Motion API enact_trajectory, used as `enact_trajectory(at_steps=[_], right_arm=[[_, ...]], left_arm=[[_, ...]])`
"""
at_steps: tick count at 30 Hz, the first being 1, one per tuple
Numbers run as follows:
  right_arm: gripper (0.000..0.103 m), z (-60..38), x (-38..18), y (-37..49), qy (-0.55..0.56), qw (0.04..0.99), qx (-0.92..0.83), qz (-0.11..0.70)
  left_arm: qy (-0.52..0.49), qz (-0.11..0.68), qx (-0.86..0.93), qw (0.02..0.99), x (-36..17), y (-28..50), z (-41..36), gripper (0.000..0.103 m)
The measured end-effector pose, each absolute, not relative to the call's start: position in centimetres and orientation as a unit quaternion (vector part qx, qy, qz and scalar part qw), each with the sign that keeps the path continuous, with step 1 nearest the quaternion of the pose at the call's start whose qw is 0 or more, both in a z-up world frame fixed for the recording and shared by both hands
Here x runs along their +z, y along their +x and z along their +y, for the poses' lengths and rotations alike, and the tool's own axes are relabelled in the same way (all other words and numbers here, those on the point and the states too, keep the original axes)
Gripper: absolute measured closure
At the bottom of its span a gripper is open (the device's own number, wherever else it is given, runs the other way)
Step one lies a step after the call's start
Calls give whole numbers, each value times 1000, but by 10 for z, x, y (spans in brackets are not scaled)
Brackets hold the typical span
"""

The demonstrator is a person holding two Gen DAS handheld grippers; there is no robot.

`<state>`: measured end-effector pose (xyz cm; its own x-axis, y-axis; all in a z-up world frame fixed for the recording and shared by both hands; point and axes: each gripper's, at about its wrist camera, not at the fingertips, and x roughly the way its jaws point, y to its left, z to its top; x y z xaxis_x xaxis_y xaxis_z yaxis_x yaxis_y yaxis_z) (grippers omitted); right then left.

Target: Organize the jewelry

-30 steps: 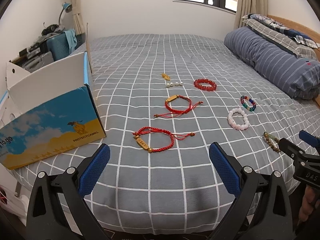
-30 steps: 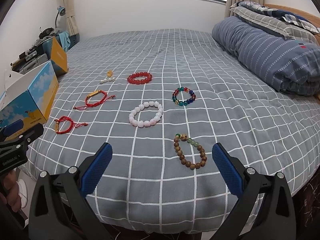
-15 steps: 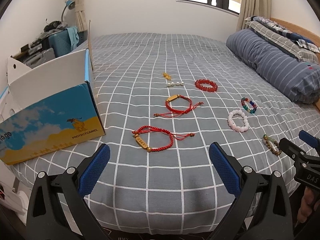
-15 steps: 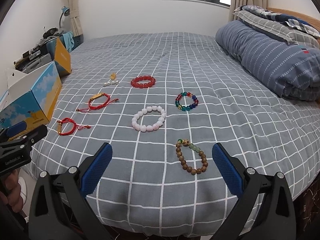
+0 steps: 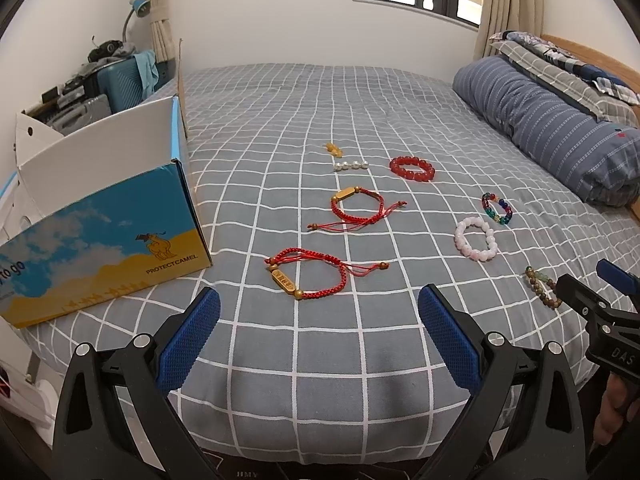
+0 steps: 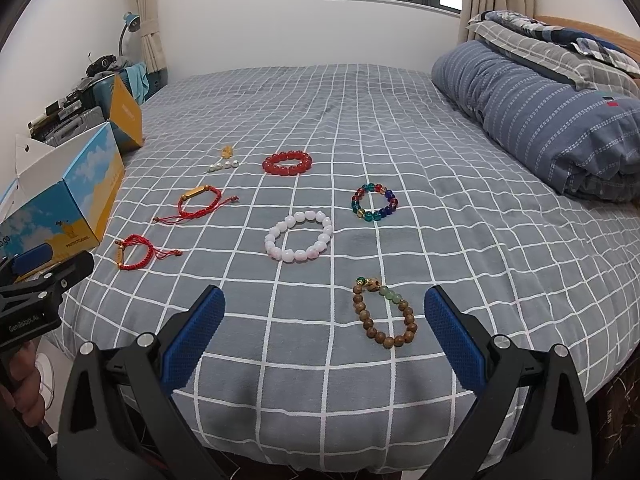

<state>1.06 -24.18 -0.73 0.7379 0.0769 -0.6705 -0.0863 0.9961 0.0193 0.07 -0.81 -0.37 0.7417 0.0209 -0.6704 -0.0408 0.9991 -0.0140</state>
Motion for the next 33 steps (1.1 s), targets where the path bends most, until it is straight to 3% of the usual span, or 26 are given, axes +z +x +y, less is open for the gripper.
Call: enact_trajectory(at_steps=[33], right_arm=[[7,-249,-4,23,-5,932,40,359]], left_arm=[[-13,372,6,928,2,16,-15,6]])
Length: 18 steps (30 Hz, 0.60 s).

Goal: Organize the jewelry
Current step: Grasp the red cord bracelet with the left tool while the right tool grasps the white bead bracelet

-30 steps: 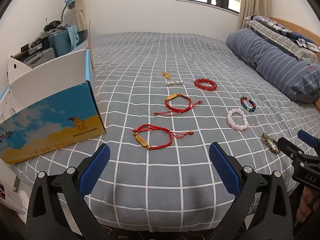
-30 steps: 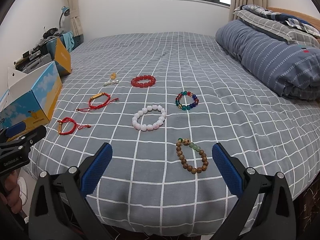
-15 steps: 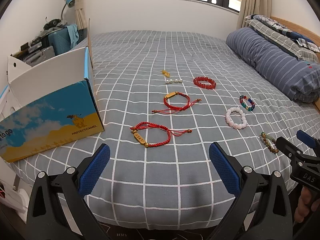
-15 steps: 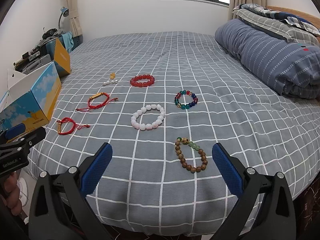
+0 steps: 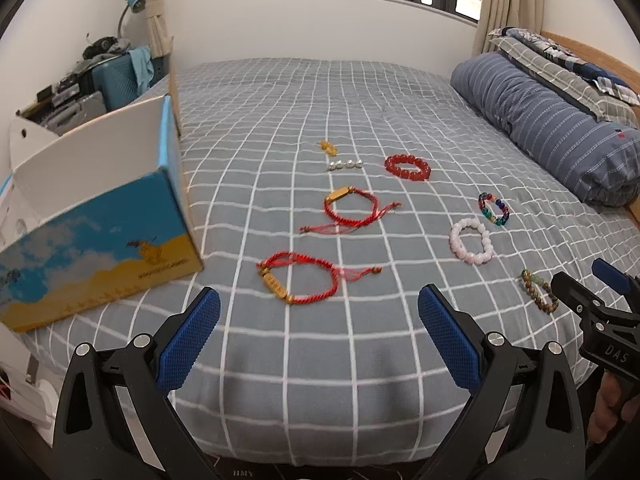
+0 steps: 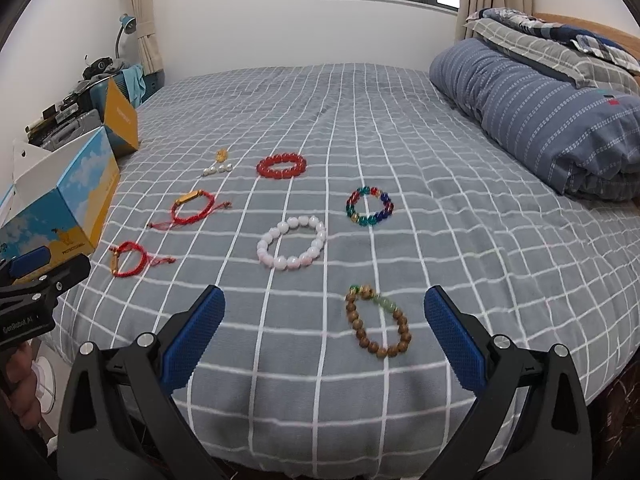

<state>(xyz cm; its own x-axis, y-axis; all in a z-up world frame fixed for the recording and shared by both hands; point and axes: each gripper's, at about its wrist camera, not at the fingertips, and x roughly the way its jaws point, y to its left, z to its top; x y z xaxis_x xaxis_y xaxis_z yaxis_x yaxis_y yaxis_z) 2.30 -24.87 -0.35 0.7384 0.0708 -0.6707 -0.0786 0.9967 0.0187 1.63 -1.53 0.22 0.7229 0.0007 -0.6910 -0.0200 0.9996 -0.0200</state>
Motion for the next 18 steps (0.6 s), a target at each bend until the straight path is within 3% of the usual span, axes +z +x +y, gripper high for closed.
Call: enact_trajectory(at_steps=[9,18], right_arm=[[7,-260,5,79,-7,931,31,364],[7,-254,-27,143,-4,910,39,412]], left_arm=[[-6,393,-10,919,5,85,-26,6],[-6,434,-22,901,-27,172,-22,6]])
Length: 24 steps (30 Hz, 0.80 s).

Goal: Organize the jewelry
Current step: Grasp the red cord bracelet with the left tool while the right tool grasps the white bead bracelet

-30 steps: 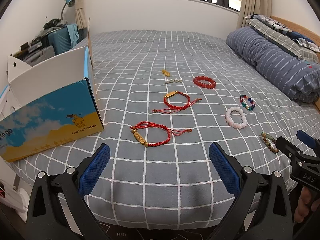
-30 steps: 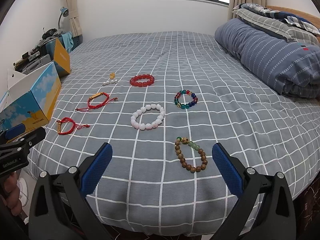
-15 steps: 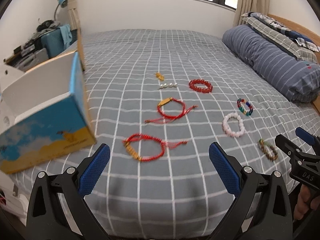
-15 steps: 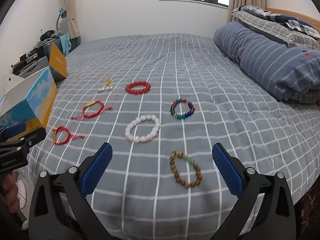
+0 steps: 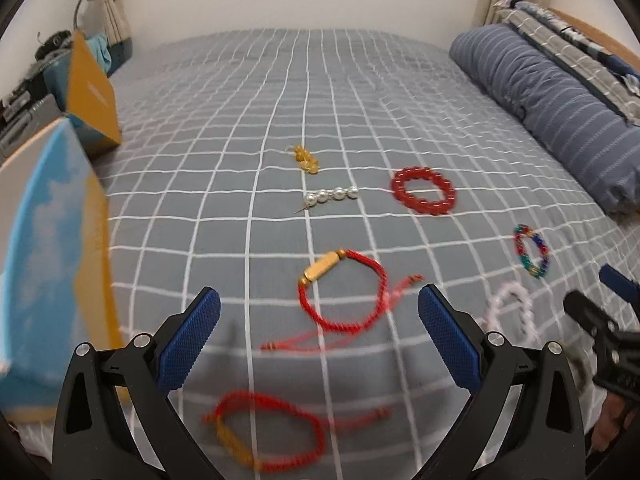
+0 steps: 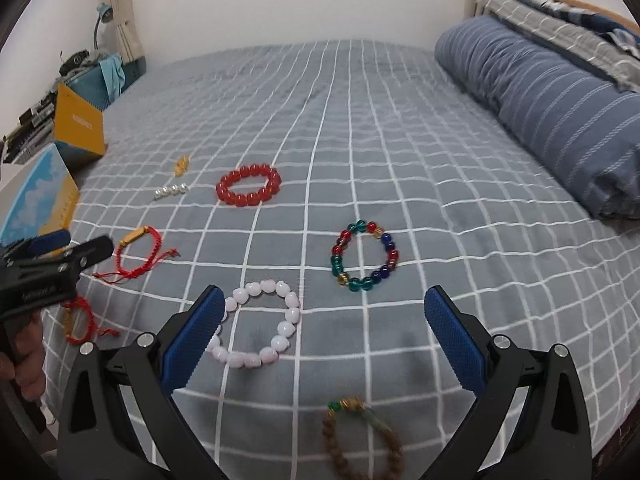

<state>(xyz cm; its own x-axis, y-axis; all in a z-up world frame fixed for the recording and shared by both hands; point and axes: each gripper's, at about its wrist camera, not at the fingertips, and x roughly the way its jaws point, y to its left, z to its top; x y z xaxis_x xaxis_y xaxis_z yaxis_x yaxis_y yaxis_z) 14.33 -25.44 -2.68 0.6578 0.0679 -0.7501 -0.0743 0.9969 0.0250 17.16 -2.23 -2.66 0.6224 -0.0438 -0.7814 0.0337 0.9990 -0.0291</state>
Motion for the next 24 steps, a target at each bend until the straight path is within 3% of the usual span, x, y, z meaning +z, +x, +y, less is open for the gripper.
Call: enact_trajectory(at_steps=[10,12,16,22,24], right_arm=[[11,-236,-59,164,-16,889,55,455],[14,-234,-63,167,-13,885,57,462],[30,-232,-68,169,-9,877,64,476],[58,-228,-72,171,-13,871,68,486],[67,-227,-73,170,-13,870,72,488]], left_arm=[[3,478,-22,878,-64,213,-13,8],[7,482,-21,876,-67,216,-13,13],[14,478,-20,878,-69,217,-14,19],[16,476,-29,879,-68,210,-17,51],[12,475,-30,879,-67,208,-17,70]])
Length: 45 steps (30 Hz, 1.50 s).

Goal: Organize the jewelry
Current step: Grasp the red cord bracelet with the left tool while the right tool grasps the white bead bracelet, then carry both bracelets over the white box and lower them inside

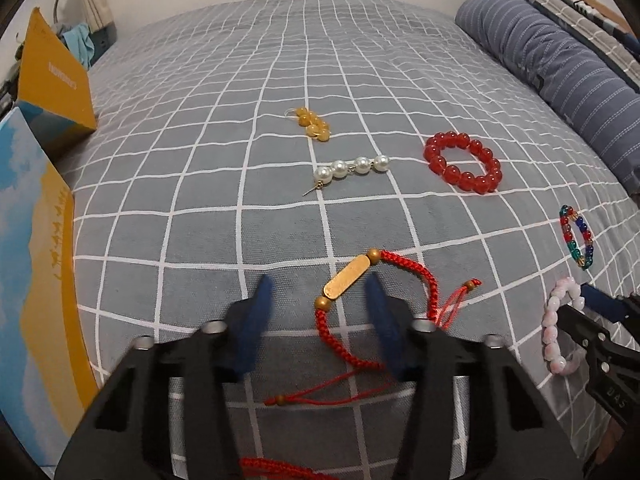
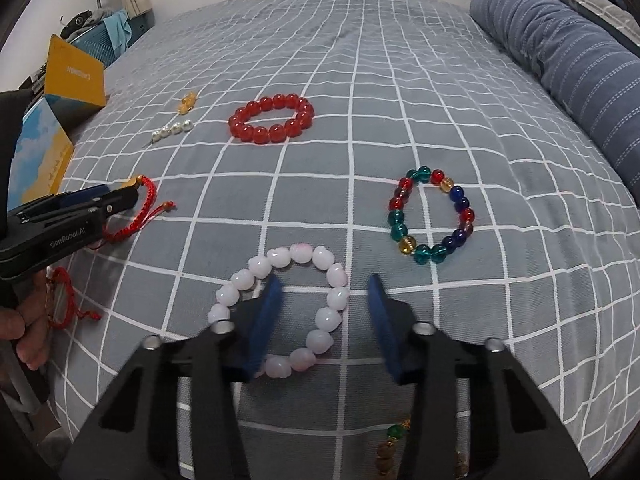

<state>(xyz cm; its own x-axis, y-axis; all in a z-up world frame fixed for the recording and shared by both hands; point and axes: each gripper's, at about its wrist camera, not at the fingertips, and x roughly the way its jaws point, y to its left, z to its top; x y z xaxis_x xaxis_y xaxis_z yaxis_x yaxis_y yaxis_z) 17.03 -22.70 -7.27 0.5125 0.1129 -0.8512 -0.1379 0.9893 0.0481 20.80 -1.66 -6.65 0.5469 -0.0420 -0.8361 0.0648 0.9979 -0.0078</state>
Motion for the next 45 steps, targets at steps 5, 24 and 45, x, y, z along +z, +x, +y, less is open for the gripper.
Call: enact_trajectory(at_steps=[5,24,45], right_arm=[[91,-224,-71,169,-7,868,76,490],[93,-225,-30,159,7,890,73,450],[93,-218,20,149,20,914,80,398]], left_arm=[[-3,483,-44,874,-63,206,-13,95],[-9,466,-62,882,-25,187,-4,95],[-15,449,-69,891,19,161,8,95]])
